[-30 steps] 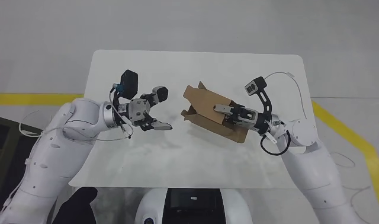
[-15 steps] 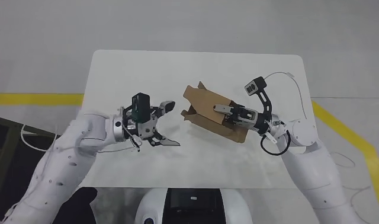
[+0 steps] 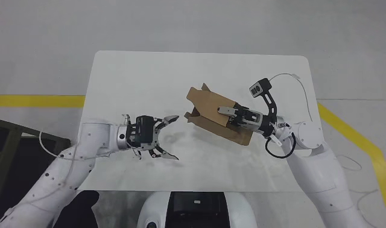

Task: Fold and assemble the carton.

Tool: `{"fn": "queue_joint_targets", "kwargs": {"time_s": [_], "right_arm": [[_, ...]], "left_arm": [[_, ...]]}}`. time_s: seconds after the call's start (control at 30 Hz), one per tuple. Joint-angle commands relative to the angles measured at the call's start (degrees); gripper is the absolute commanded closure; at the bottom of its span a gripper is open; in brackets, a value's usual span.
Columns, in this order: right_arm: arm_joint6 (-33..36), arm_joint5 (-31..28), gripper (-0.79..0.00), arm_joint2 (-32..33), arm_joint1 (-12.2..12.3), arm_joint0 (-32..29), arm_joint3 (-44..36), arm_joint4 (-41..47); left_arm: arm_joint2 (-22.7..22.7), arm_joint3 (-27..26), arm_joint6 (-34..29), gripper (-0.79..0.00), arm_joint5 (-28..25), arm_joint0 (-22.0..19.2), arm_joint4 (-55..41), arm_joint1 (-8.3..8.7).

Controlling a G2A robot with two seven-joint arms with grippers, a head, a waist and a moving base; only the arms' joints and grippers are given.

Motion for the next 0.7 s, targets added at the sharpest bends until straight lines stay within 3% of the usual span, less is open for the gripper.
{"fn": "queue_joint_targets", "kwargs": {"time_s": [0.0, 0.07, 0.2, 0.47, 0.53, 0.67], "right_arm": [[0.0, 0.0, 0.000, 0.0, 0.0, 0.0, 0.0, 0.0], [0.0, 0.0, 0.000, 0.0, 0.0, 0.0, 0.0, 0.0], [0.0, 0.0, 0.000, 0.0, 0.0, 0.0, 0.0, 0.0], [0.0, 0.0, 0.000, 0.0, 0.0, 0.0, 0.0, 0.0], [-0.3, -0.2, 0.000, -0.3, 0.0, -0.3, -0.6, -0.1], [3.0, -5.5, 0.000, -1.2, -0.1, -0.3, -0.6, -1.6]], "left_arm": [[0.0, 1.4, 3.3, -0.785, 1.1, -0.7, 3.1, -0.02], [0.1, 3.1, 5.1, -0.785, 1.1, -1.1, 2.9, -0.11], [0.8, 8.3, 1.2, -0.785, -0.3, -2.6, -2.6, -0.60], [0.8, 8.2, 1.0, -0.785, 0.1, -2.4, -2.8, -0.62], [0.8, 6.0, -0.2, -0.785, 0.2, -1.4, -4.6, -0.69], [1.4, 3.4, -2.1, -0.785, -0.3, -0.6, -6.4, -0.46]]}}
